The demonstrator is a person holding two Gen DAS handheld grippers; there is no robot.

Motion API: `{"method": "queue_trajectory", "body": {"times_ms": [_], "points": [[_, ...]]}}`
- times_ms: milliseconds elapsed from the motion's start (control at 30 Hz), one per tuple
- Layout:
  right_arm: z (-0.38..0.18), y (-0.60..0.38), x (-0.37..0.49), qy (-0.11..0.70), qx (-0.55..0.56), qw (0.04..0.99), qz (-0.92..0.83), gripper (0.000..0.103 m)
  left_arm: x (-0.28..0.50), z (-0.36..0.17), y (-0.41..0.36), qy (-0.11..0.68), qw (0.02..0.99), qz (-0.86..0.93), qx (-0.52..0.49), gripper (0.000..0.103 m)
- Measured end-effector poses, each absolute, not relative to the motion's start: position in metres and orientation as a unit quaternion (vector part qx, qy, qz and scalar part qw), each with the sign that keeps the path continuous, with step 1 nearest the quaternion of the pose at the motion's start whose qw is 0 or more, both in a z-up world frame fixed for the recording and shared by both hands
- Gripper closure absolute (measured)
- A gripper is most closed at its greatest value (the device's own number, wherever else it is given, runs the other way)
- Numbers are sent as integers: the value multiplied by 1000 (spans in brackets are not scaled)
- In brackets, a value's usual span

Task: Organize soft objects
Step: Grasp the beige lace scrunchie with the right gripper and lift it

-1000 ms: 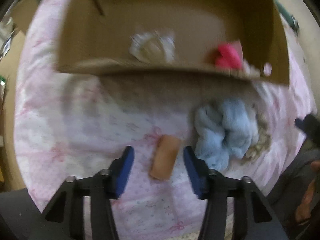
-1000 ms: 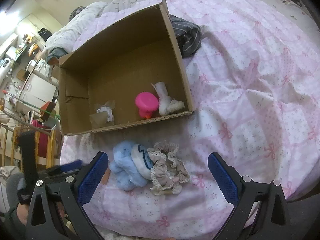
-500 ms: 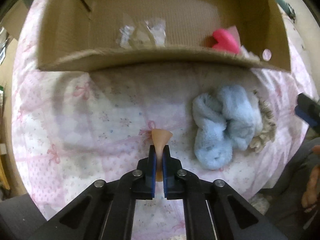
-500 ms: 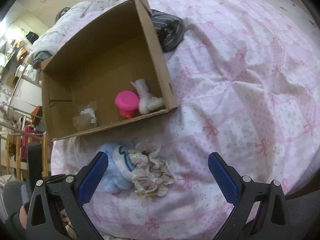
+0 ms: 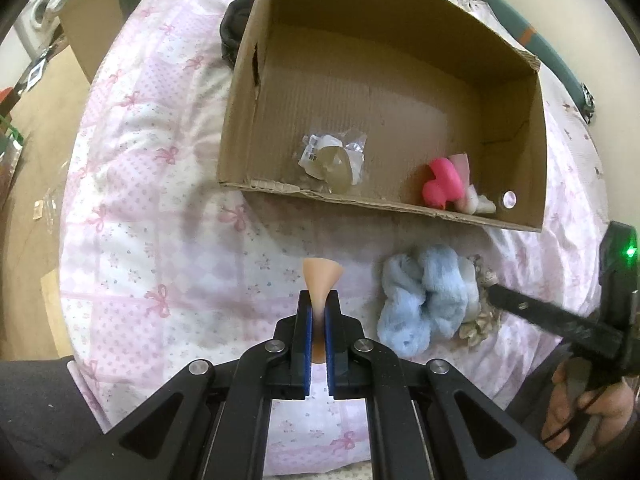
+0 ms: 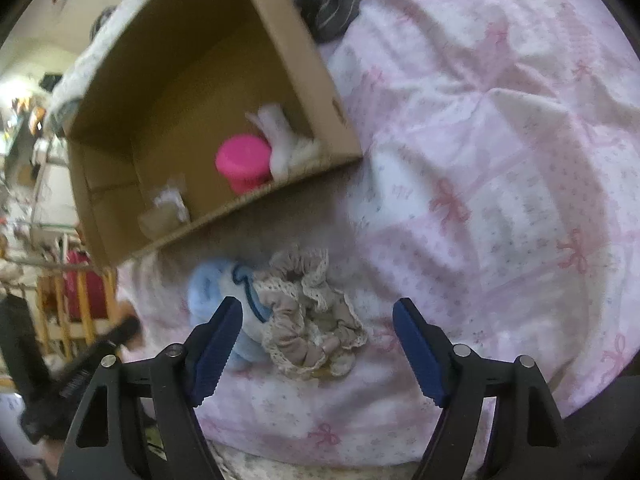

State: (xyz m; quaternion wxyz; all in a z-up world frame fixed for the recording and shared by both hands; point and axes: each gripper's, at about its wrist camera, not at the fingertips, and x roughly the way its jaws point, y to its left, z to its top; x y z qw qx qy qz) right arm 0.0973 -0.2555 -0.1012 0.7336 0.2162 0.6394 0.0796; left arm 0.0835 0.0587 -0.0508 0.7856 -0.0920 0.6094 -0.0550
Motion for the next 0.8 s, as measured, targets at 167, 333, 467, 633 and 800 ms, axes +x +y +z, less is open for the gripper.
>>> {"method": "queue_trajectory", "body": {"times_ms": [167,333,467,633,800], "points": [[-102,-234,98,650,148,741,82,85,82,-51,54,605,789,-58,-85,98],[-85,-242,93,618,171,761,97,91,87,-58,44,605,789,-52,-88,98],[-73,-252,87,599,198,769,104,91,89,-60,38,601,794,-48,-80,98],[-65,-247,87,599,180,770,127,92,88,-60,42,599,796,-35,-75,98],[-46,-237,83,564,188,786,170,92,82,-53,51,587,805,-21,-77,98]]}}
